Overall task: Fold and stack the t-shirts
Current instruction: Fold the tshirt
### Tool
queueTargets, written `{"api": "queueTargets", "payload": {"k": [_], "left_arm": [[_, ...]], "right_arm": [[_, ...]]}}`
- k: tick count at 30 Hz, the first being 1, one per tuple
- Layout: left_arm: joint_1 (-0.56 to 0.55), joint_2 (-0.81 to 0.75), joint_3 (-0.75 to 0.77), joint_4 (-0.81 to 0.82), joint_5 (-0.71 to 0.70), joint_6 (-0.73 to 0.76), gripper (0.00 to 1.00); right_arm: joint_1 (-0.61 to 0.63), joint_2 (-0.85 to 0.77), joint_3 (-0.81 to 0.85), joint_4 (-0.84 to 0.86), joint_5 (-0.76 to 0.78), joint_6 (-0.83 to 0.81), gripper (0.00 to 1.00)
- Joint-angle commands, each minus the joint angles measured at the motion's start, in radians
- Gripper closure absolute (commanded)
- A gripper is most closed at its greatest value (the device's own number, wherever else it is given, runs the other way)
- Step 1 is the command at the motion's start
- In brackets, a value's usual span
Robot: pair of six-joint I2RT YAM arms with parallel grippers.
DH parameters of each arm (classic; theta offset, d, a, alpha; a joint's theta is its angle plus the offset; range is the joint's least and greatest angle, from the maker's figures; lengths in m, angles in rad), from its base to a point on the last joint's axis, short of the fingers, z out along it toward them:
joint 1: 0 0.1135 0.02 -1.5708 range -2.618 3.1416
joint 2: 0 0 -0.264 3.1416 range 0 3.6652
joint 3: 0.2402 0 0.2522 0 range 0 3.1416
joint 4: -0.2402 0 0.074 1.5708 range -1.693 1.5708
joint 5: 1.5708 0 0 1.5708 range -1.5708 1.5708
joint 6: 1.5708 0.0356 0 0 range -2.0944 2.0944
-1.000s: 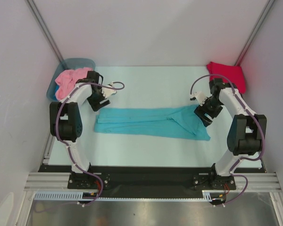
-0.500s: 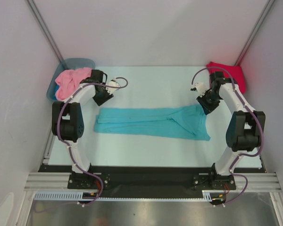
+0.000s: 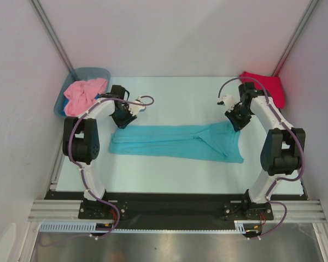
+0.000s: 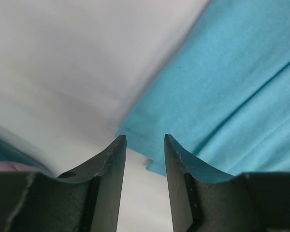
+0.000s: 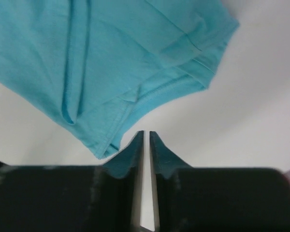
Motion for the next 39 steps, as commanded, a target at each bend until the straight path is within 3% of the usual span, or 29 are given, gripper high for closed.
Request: {"api": "queueTargets", "payload": {"k": [1,4,7,10,22,39], "left_arm": [[-0.003,-0.016,0.038,-0.038,0.058,0.006,0.57],[-0.009,-0.008,0.049,-0.038,0.049,-0.017,0.57],[-0.018,-0.005,0.049,-0.038,0.038,-0.021,0.50],[-0.024,-0.014,0.046,-0.040,0.021,-0.021,0.50],[-0.032,-0.080,0.018,-0.040,-0.052,-0.021,0.50],[-0.035,-0.083,0.016,-0.031,-0.074,-0.032,0.50]], "right_arm": [[0.048,0.007,0.029,-0.018,-0.045,0.036,1.00],[0.105,0.028,0.014,0.010,-0.041,0.064,0.96],[0.131,0.063,0.045,0.014,-0.080,0.093,0.68],[0.154,0.105,0.086,0.013,-0.128,0.111,0.56],[0.188,0.284,0.240,0.088,-0.217,0.148,0.51],[0.203,0.280,0.177,0.125,-0.202,0.133,0.53]]}}
